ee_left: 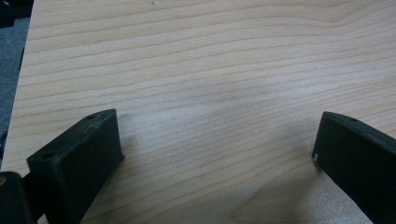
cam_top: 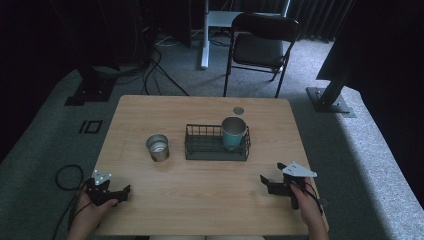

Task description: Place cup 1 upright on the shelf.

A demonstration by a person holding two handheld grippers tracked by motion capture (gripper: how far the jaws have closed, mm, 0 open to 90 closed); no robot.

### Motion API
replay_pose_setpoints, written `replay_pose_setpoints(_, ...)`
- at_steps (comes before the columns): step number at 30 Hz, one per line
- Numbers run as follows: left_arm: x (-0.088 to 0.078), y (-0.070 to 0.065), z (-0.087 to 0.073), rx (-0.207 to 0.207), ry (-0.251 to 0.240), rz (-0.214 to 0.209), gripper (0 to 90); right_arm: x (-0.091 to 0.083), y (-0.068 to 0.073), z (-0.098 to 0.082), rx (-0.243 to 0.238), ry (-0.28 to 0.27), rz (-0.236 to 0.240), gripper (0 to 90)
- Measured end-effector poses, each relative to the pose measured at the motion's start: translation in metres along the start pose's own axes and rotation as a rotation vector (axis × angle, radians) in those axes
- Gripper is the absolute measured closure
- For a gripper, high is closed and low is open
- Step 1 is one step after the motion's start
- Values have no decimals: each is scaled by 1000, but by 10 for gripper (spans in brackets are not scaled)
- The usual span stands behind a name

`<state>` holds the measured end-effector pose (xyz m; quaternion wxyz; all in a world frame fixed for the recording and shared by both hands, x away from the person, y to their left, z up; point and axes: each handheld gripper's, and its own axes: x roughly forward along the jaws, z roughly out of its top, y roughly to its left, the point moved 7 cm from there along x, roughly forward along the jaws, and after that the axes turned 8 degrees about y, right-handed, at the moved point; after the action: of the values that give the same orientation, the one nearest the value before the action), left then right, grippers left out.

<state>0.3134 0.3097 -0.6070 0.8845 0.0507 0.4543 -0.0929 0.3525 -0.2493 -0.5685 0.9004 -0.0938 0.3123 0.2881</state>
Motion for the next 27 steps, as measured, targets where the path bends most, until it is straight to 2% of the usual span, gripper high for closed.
replay_pose_setpoints(4, 0, 0, 0, 0, 0, 0, 18, -1, -1, -7, -14, 17, 42, 114)
replay_pose_setpoints(10, 0, 0, 0, 0, 0, 0, 18, 0, -5, -19, 1, 47, 74, 114)
replay_pose_setpoints(23, 0, 0, 0, 0, 0, 0, 18, -3, -11, -37, -21, 123, 87, 114)
replay_pose_setpoints(25, 0, 0, 0, 0, 0, 0, 18, -4, -11, -38, -35, 119, 85, 114)
replay_pose_setpoints(27, 0, 0, 0, 0, 0, 0, 18, -4, -12, -39, -25, 130, 83, 114)
